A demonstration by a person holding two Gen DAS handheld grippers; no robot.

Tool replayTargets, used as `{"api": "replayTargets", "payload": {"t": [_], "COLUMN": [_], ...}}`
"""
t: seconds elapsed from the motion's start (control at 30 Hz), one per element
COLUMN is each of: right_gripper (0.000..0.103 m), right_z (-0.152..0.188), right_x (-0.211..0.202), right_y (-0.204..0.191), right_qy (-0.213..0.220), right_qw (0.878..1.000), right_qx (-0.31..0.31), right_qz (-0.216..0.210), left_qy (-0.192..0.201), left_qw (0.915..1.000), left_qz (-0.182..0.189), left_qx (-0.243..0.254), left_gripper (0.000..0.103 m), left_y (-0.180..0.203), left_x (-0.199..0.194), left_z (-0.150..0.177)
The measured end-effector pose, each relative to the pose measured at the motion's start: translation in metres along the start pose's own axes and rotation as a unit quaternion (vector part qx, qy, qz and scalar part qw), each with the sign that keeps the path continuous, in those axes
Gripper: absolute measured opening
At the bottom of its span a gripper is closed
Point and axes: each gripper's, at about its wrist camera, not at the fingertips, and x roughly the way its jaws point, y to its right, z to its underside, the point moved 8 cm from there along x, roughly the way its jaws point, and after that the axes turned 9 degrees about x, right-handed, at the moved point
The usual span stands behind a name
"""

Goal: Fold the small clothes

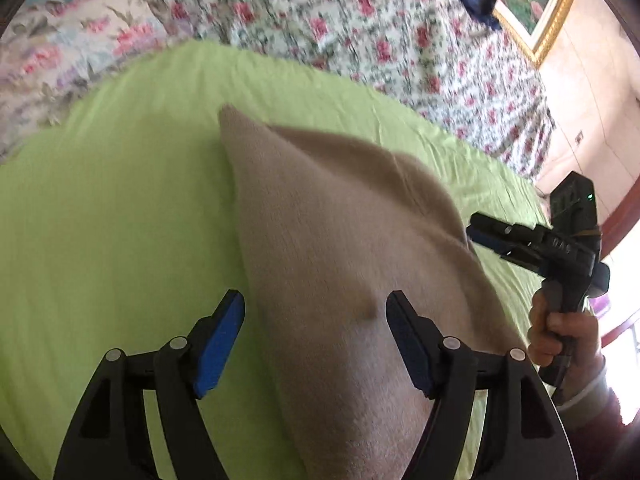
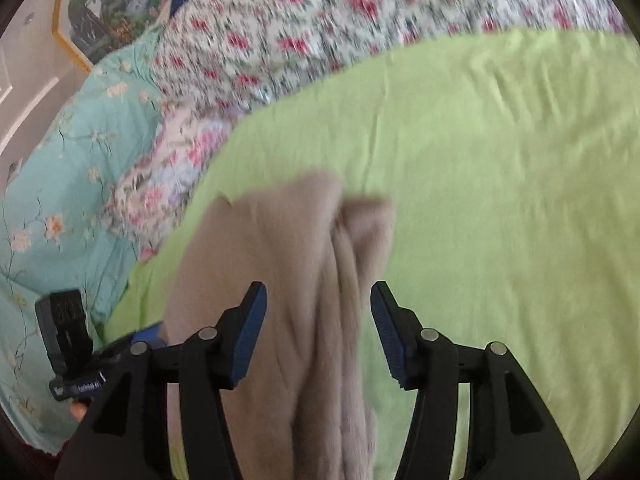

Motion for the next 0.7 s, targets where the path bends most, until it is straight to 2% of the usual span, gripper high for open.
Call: {"api": "replayTargets", "payload": {"t": [0.1, 0.13, 0.17, 0.23, 0.3, 0.37, 0.47, 0.53, 0.63, 0.7], "right_gripper": [0.054, 0.046, 0.028, 0.01, 0.008, 0.008, 0.008, 0.008, 0.008, 0.008], "right_z": [-0.023, -0.028, -0.031, -0.036, -0.044, -0.052, -0.051, -0.043, -0.026, -0.017], "right_x": [0.016, 0.03, 0.042, 0.061, 0.051, 0.022, -0.006, 0.001, 0.028, 0.046], "right_y": [-0.003, -0.001, 0.001, -0.001, -0.011, -0.023, -0.019, -0.003, 0.028, 0.04], "right_qy": [0.001, -0.013, -0.027, -0.046, -0.022, 0.025, 0.061, 0.054, 0.021, 0.011], "right_qw": [1.0, 1.0, 0.999, 0.999, 0.999, 0.999, 0.997, 0.999, 0.999, 0.998], "right_qx": [0.005, 0.013, 0.021, 0.028, 0.017, 0.007, 0.003, 0.005, 0.026, 0.02], "right_qz": [-0.008, -0.01, -0.01, -0.005, -0.019, -0.045, -0.04, -0.003, 0.033, 0.064], "left_qy": [0.006, 0.004, 0.002, -0.004, -0.009, -0.008, -0.005, -0.006, -0.029, -0.036], "left_qw": [0.9998, 0.9997, 0.9997, 0.9996, 0.9997, 0.9998, 0.9998, 0.9995, 0.9981, 0.999], "left_qz": [-0.01, -0.012, -0.012, -0.018, -0.016, -0.019, -0.017, -0.018, -0.04, -0.02], "left_qx": [-0.017, -0.02, -0.021, -0.019, -0.014, -0.006, 0.012, 0.024, 0.038, 0.019], "left_gripper": [0.073, 0.072, 0.072, 0.069, 0.063, 0.063, 0.063, 0.063, 0.065, 0.066], "left_y": [-0.008, -0.009, -0.009, -0.007, 0.002, 0.008, 0.022, 0.029, 0.027, 0.025], "left_x": [-0.001, 0.002, 0.004, 0.011, 0.02, 0.018, 0.015, 0.016, 0.03, 0.037], "left_z": [-0.008, -0.01, -0.01, -0.01, -0.015, -0.015, -0.018, -0.017, -0.007, -0.001]}}
